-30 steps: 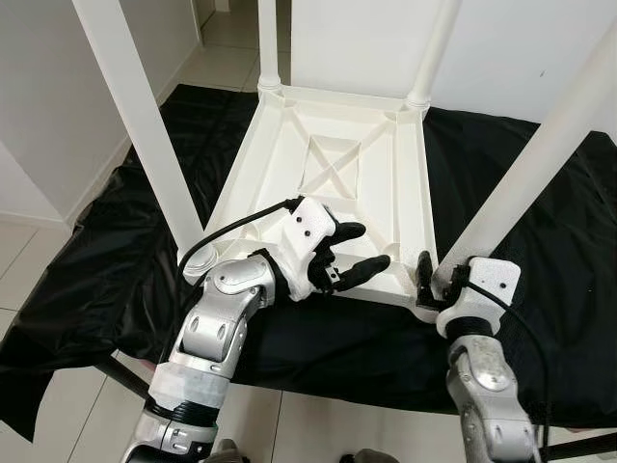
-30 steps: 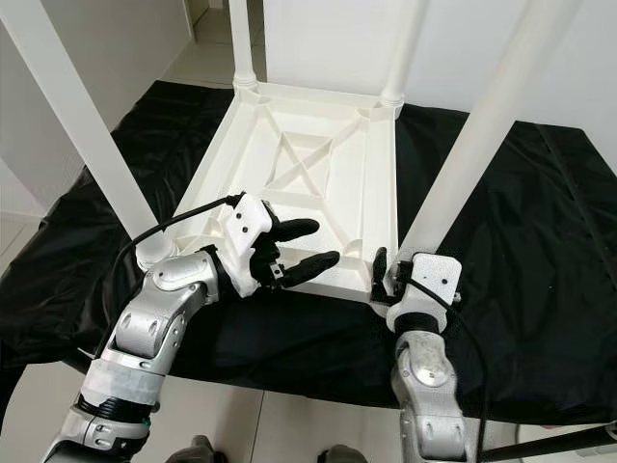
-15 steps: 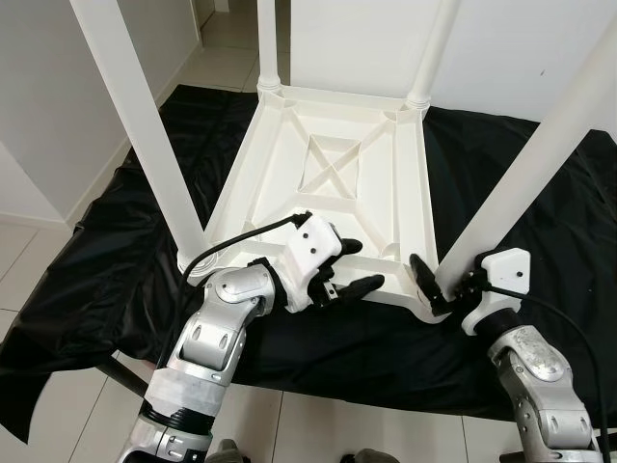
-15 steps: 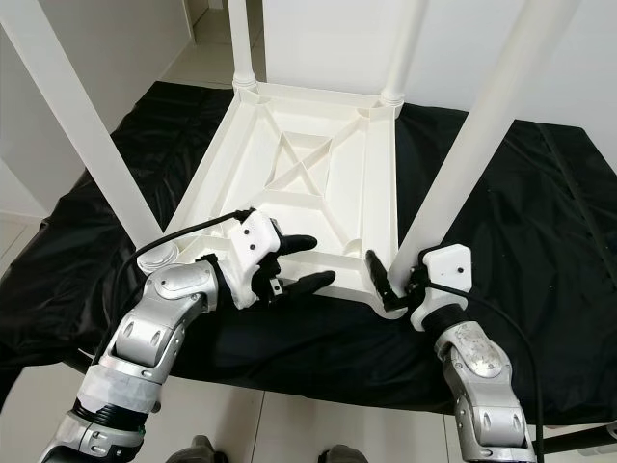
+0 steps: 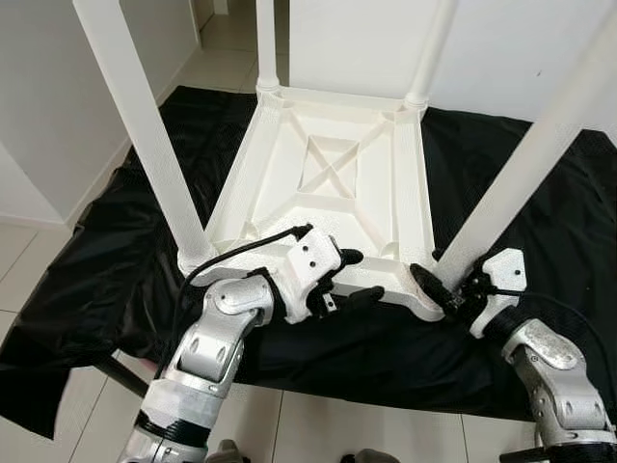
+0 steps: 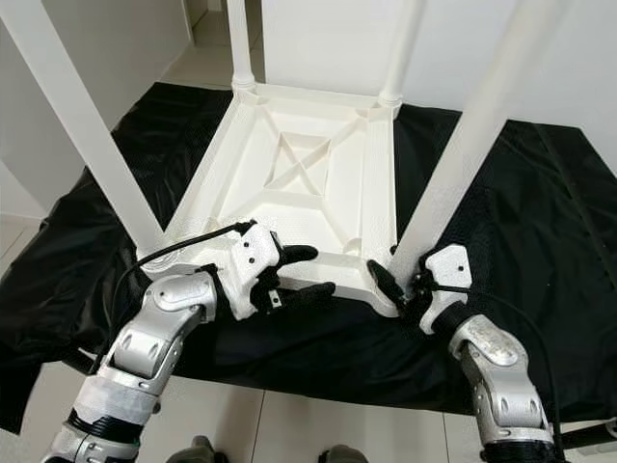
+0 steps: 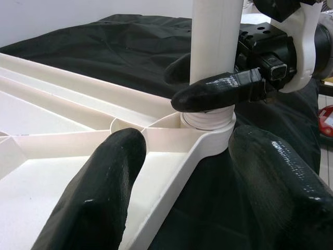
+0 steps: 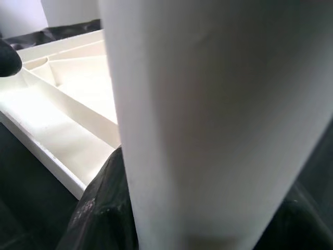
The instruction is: Building children table
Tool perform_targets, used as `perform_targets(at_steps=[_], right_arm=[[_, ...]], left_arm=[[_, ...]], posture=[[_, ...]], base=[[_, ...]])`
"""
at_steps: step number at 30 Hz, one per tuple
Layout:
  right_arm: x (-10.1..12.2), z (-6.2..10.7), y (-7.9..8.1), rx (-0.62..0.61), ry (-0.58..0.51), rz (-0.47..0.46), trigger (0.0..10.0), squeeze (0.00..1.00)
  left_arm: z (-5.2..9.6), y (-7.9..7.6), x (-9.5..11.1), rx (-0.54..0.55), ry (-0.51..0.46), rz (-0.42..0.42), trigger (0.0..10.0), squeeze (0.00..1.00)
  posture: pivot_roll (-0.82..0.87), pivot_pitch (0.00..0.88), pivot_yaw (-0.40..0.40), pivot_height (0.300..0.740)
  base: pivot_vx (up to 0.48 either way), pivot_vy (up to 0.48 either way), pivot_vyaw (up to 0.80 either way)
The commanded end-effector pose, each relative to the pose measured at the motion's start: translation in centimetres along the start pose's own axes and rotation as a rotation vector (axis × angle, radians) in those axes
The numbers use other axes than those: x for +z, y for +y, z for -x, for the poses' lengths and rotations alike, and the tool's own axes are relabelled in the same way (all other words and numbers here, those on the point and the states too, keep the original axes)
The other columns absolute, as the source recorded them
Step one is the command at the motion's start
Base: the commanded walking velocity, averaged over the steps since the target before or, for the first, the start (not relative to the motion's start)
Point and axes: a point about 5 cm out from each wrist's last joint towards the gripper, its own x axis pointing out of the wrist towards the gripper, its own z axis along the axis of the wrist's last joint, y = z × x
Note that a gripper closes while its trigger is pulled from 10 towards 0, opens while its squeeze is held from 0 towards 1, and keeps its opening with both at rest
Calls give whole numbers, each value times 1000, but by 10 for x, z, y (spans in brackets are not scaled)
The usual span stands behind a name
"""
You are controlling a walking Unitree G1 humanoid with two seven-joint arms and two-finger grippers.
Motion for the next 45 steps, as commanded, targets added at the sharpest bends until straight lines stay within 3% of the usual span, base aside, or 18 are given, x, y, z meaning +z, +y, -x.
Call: perform_targets(at_steps=[1,2,3,4,5,8,13,21,26,31,35,41,42,43,45], right_arm=[[-5,2,1,-15,10,-11,0,0],[-5,2,2,-28,6,-15,0,0],[-6,2,3,-35,6,-21,1176,0],[-6,2,3,-35,6,-21,1176,0],[-6,2,4,-52,1,-19,10000,0],[-6,1,6,-80,-5,-33,10000,0],[-8,-2,8,-284,2,-39,10000,0],[-2,-4,15,-458,-11,-47,10000,0],[-1,-8,21,-504,-20,-64,10000,0],[2,-20,33,-625,-29,-110,10000,0],[6,-28,45,-651,-41,-119,10000,0],[8,-35,49,-679,-34,-107,10000,0],[9,-37,50,-697,-33,-102,10000,102],[11,-39,50,-709,-41,-110,10000,659],[11,-39,50,-709,-41,-110,10000,659]], left_arm=[[-2,2,-2,79,11,-16,10000,0],[-2,2,-2,81,10,-17,10000,0],[-3,2,-2,82,9,-17,10000,0],[-3,2,-2,82,9,-17,10000,0],[-3,2,-3,82,10,-16,10000,0],[-4,2,-3,86,10,-17,10000,0],[-7,3,-5,100,13,-18,10000,0],[-9,3,-5,94,11,-18,10000,0],[-10,5,-6,101,16,-27,10000,0],[-10,8,-6,109,16,-35,10000,0],[-11,9,-4,119,9,-32,10000,0],[-13,10,-3,127,2,-30,10000,0],[-13,10,-2,131,-1,-30,10000,0],[-13,11,-1,137,-3,-30,10000,0],[-13,11,-1,137,-3,-30,10000,0]], posture=[[19,34,-5,740],[19,34,-5,740],[17,32,-7,740],[17,32,-7,740],[16,31,-8,740],[14,30,-10,740],[3,33,-5,740],[-5,31,2,740],[-3,32,0,740],[-2,32,1,740],[-3,34,-1,740],[-3,36,-4,740],[-2,36,-4,740],[-1,37,-4,740],[-1,37,-4,740]], base=[[0,0,0],[0,0,0],[0,0,0],[0,0,0],[0,0,0],[0,0,0],[0,0,0],[0,0,0],[0,0,0],[0,0,0],[0,0,0],[0,0,0],[0,0,0],[0,0,0],[0,0,0]])
